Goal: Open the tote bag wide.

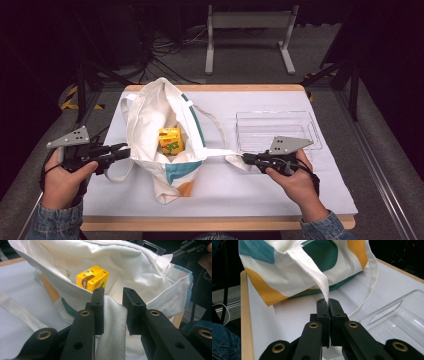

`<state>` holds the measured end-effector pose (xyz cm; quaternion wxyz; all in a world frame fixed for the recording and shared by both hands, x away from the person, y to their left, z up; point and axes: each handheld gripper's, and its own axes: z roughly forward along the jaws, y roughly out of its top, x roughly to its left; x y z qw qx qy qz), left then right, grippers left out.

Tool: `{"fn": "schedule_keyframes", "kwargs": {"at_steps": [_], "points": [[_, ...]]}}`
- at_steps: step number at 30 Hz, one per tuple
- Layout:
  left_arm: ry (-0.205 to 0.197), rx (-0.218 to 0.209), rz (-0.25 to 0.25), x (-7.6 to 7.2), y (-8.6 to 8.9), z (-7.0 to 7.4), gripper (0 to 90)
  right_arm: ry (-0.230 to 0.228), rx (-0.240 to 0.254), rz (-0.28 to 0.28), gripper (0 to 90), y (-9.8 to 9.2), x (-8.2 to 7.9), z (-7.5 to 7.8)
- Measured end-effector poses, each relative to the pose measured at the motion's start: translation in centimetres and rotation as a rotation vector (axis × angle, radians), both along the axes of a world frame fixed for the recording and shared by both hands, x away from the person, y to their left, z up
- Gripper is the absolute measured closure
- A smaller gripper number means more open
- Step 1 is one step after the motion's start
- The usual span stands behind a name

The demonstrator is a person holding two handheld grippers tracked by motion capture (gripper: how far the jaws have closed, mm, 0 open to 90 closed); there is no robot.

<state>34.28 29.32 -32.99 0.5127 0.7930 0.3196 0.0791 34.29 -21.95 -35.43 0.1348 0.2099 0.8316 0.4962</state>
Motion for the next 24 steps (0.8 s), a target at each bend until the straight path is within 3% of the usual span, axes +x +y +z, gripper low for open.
{"fn": "schedule_keyframes", "kwargs": {"at_steps": [11, 18, 24], "points": [[0.043, 0.047, -0.006, 0.6, -0.2, -0.9, 72.5, 0.068, -0.03, -0.017, 88.1, -0.6, 0.5, -2.1], [0.099, 0.059, -0.006, 1.3, -0.2, -2.0, 72.6, 0.113, -0.051, -0.02, 88.1, -0.7, 0.9, -3.4], [0.121, 0.074, -0.002, 1.5, -0.5, -2.4, 72.8, 0.118, -0.093, -0.031, 88.1, -0.6, 1.2, -4.3]]}}
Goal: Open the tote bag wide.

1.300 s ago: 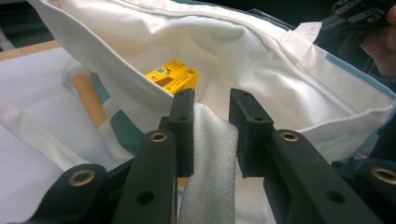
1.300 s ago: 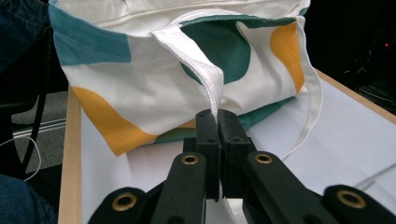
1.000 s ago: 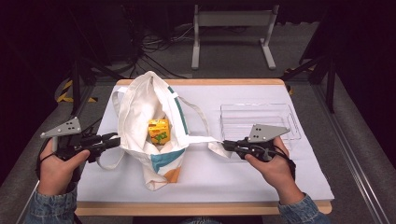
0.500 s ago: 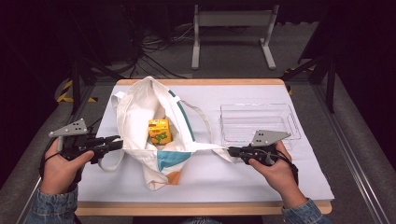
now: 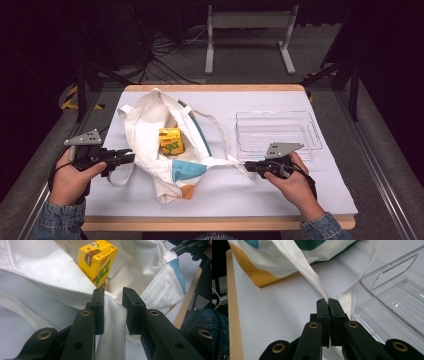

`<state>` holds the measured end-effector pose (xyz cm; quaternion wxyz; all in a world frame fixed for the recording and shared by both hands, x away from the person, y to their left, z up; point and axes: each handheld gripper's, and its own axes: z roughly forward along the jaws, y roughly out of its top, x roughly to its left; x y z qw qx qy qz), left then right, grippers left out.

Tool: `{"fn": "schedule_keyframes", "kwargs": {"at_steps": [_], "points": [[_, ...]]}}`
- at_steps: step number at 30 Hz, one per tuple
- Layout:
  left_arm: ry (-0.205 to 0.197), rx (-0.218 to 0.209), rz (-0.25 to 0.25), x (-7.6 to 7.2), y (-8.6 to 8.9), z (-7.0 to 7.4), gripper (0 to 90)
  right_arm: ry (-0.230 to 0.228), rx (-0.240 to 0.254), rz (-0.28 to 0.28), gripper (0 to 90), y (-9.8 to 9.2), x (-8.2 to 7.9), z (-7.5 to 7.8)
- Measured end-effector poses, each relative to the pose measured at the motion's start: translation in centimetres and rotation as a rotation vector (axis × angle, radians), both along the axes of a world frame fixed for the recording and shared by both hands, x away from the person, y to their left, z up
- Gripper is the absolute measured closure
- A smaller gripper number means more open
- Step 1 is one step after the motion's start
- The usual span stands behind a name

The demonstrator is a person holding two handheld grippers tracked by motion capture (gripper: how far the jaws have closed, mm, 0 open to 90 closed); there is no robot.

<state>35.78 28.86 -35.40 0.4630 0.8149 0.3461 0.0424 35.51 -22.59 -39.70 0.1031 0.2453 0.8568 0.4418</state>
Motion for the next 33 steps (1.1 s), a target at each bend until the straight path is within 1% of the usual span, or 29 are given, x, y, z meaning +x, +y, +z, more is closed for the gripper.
{"fn": "schedule_keyframes", "kwargs": {"at_steps": [1, 2, 3, 6, 7, 8, 11, 15, 17, 21, 22, 24, 25, 26, 29, 30, 31, 33], "points": [[0.009, 0.002, 0.003, 0.1, 0.0, -0.1, 72.9, -0.001, -0.01, -0.001, 88.1, 0.0, 0.0, -0.1], [0.009, 0.002, 0.003, 0.1, 0.0, -0.1, 72.9, 0.002, -0.016, -0.001, 88.2, 0.1, 0.1, -0.2], [0.026, 0.003, 0.007, 0.3, 0.0, -0.5, 73.0, 0.006, -0.019, 0.0, 88.2, 0.1, 0.1, -0.3], [0.037, 0.009, 0.01, 0.6, 0.1, -0.9, 73.4, 0.007, -0.028, 0.0, 88.2, 0.2, 0.1, -0.4], [0.047, 0.012, 0.01, 0.7, 0.0, -1.1, 73.4, 0.006, -0.031, 0.001, 88.2, 0.2, 0.2, -0.5], [0.045, 0.015, 0.01, 0.8, 0.0, -1.3, 73.4, 0.005, -0.035, 0.001, 88.2, 0.2, 0.2, -0.5], [0.059, 0.019, 0.01, 1.0, -0.1, -1.6, 73.7, 0.011, -0.052, 0.0, 88.3, 0.2, 0.3, -0.8], [0.075, 0.029, 0.01, 1.1, -0.2, -1.9, 73.9, 0.035, -0.065, -0.003, 88.3, 0.2, 0.4, -1.2], [0.075, 0.036, 0.015, 1.2, -0.3, -2.1, 73.9, 0.042, -0.066, -0.003, 88.3, 0.2, 0.5, -1.2], [0.097, 0.083, 0.025, 1.3, -0.8, -2.4, 74.3, 0.052, -0.075, -0.003, 88.2, 0.3, 0.5, -1.4], [0.094, 0.095, 0.021, 1.4, -0.8, -2.5, 74.4, 0.055, -0.077, -0.003, 88.3, 0.3, 0.5, -1.4], [0.114, 0.103, 0.029, 1.5, -1.0, -2.8, 74.4, 0.062, -0.08, -0.005, 88.2, 0.3, 0.6, -1.5], [0.115, 0.101, 0.029, 1.6, -1.0, -2.9, 74.2, 0.065, -0.082, -0.004, 88.2, 0.3, 0.6, -1.5], [0.113, 0.09, 0.029, 1.6, -1.0, -2.9, 73.8, 0.067, -0.082, -0.002, 88.2, 0.3, 0.6, -1.5], [0.113, 0.074, 0.024, 1.5, -0.8, -2.7, 73.0, 0.051, -0.089, 0.007, 87.8, 0.3, 0.5, -1.5], [0.113, 0.066, 0.029, 1.4, -0.7, -2.6, 72.2, 0.05, -0.086, 0.008, 87.2, 0.4, 0.5, -1.4], [0.106, 0.069, 0.045, 1.4, -0.7, -2.6, 68.3, 0.044, -0.085, 0.01, 85.5, 0.4, 0.4, -1.4], [0.107, 0.085, 0.068, 1.3, -0.7, -2.6, 55.7, 0.041, -0.082, 0.009, 81.1, 0.5, 0.4, -1.2]]}}
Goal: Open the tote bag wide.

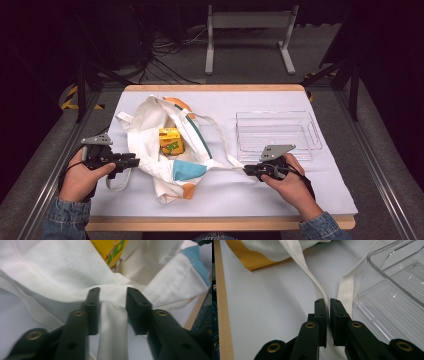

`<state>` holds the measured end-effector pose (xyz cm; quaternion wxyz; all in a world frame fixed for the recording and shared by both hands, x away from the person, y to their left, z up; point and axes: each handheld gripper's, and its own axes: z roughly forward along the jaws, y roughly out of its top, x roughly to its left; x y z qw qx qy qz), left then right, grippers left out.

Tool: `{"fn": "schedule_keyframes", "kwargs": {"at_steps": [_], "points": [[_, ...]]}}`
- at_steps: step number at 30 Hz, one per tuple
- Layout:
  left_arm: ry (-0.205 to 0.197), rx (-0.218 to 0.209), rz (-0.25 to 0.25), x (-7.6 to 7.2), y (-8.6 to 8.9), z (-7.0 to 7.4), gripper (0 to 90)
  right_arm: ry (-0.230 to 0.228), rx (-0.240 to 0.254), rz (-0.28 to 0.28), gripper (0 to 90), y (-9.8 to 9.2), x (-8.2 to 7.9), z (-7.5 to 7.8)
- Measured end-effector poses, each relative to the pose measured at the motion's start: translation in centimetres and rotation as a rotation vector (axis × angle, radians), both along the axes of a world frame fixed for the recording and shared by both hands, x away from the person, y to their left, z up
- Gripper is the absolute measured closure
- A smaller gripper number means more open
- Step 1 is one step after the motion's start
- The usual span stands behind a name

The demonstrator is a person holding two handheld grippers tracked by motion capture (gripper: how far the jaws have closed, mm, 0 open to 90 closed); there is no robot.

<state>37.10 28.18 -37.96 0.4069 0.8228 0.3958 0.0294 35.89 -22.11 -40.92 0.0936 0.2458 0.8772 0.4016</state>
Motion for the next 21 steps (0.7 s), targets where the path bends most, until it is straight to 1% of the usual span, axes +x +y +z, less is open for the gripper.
{"fn": "schedule_keyframes", "kwargs": {"at_steps": [1, 3, 4, 5, 8, 11, 12, 14, 15, 16, 17, 18, 19, 21], "points": [[-0.001, -0.006, 0.008, -0.1, 0.1, 0.1, 53.9, -0.003, 0.003, -0.001, 79.4, 0.0, 0.0, 0.1], [-0.007, -0.037, 0.006, -0.2, 0.3, 0.5, 44.5, -0.008, 0.021, 0.002, 73.5, 0.1, -0.1, 0.3], [-0.007, -0.037, 0.006, -0.2, 0.3, 0.5, 42.7, -0.008, 0.021, 0.002, 73.5, 0.1, -0.1, 0.3], [-0.016, -0.045, 0.002, -0.3, 0.5, 0.8, 42.7, -0.009, 0.033, 0.005, 71.3, 0.1, -0.2, 0.5], [-0.051, -0.058, 0.019, -1.0, 0.8, 1.8, 36.9, -0.029, 0.055, 0.011, 64.2, 0.3, -0.5, 1.2], [-0.092, -0.075, 0.032, -1.4, 1.1, 2.5, 34.8, -0.046, 0.088, 0.019, 59.7, 0.6, -0.8, 2.1], [-0.099, -0.083, 0.036, -1.4, 1.1, 2.6, 34.6, -0.051, 0.106, 0.023, 58.6, 0.7, -0.9, 2.5], [-0.133, -0.085, 0.053, -1.5, 1.4, 2.9, 34.7, -0.063, 0.127, 0.029, 56.6, 1.0, -0.9, 3.1], [-0.139, -0.095, 0.065, -1.5, 1.5, 3.0, 34.4, -0.069, 0.139, 0.031, 56.1, 1.1, -1.0, 3.4], [-0.158, -0.097, 0.078, -1.4, 1.6, 3.0, 33.9, -0.075, 0.147, 0.035, 55.6, 1.3, -0.9, 3.7], [-0.161, -0.103, 0.09, -1.5, 1.6, 3.0, 33.5, -0.079, 0.16, 0.039, 55.0, 1.6, -0.9, 4.1], [-0.18, -0.1, 0.093, -1.4, 1.8, 3.1, 33.3, -0.082, 0.168, 0.041, 54.6, 1.7, -0.8, 4.3], [-0.19, -0.105, 0.104, -1.4, 1.8, 3.1, 33.1, -0.09, 0.178, 0.043, 54.1, 2.0, -0.6, 4.5], [-0.201, -0.116, 0.113, -1.4, 1.9, 3.2, 33.4, -0.104, 0.199, 0.052, 53.7, 2.6, -0.3, 5.1]]}}
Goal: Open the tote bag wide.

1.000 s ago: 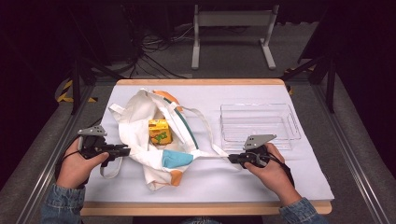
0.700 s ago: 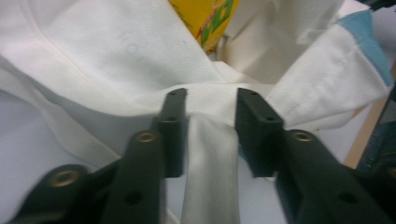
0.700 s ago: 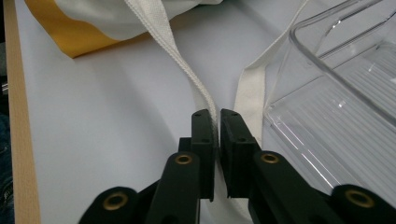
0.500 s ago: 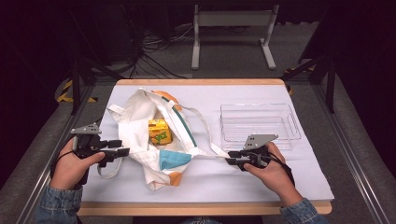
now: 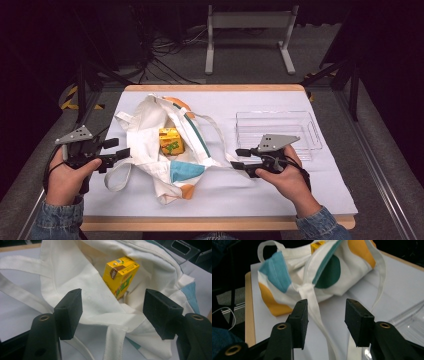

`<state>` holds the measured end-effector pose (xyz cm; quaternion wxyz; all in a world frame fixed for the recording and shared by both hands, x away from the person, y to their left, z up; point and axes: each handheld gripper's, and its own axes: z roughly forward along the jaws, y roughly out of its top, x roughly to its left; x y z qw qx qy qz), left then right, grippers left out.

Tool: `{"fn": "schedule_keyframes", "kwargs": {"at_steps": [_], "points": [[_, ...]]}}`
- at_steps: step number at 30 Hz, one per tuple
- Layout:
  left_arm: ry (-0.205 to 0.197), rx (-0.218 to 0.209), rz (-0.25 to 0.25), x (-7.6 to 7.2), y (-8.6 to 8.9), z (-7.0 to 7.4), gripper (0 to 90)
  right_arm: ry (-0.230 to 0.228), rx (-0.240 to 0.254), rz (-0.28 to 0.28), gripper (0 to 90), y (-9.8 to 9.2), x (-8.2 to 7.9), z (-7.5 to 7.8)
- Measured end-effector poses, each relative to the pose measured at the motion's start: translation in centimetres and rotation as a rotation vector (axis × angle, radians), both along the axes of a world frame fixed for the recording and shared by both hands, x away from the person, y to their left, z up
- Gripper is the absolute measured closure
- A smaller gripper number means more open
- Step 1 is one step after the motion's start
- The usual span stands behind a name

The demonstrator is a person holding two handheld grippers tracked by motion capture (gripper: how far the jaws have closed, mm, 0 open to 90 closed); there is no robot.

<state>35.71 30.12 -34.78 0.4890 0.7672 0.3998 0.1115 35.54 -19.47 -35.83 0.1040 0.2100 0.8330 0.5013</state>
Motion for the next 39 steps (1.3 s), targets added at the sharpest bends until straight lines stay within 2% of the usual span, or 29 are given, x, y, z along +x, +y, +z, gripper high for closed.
{"fn": "schedule_keyframes", "kwargs": {"at_steps": [5, 8, 15, 20, 22, 28, 34, 39], "points": [[-0.03, -0.013, 0.009, 0.0, 0.1, 0.1, 34.0, -0.026, 0.021, 0.016, 51.9, 2.1, 0.9, 1.0], [-0.038, -0.016, 0.008, 0.0, 0.1, 0.1, 33.4, -0.038, 0.024, 0.004, 49.0, 3.4, 1.2, 1.2], [-0.037, -0.009, 0.0, 0.2, 0.1, 0.0, 34.1, -0.044, 0.028, 0.01, 44.2, 6.1, 1.9, 1.4], [-0.036, -0.01, 0.003, 0.3, 0.2, -0.2, 33.6, -0.067, 0.065, -0.011, 43.1, 7.8, 2.9, 1.9], [-0.037, -0.01, -0.001, 0.3, 0.1, -0.1, 33.7, -0.069, 0.065, -0.017, 41.7, 8.4, 3.2, 2.0], [-0.036, -0.004, -0.01, 0.2, 0.0, -0.2, 33.6, -0.068, 0.037, -0.03, 36.7, 10.2, 4.2, 1.6], [-0.039, 0.0, -0.014, 0.3, 0.0, -0.3, 33.1, -0.04, 0.048, -0.06, 31.0, 11.3, 5.6, 1.1], [-0.043, 0.006, -0.021, 0.5, 0.0, -0.4, 32.7, -0.014, 0.021, -0.081, 32.3, 11.8, 6.6, 0.4]]}}
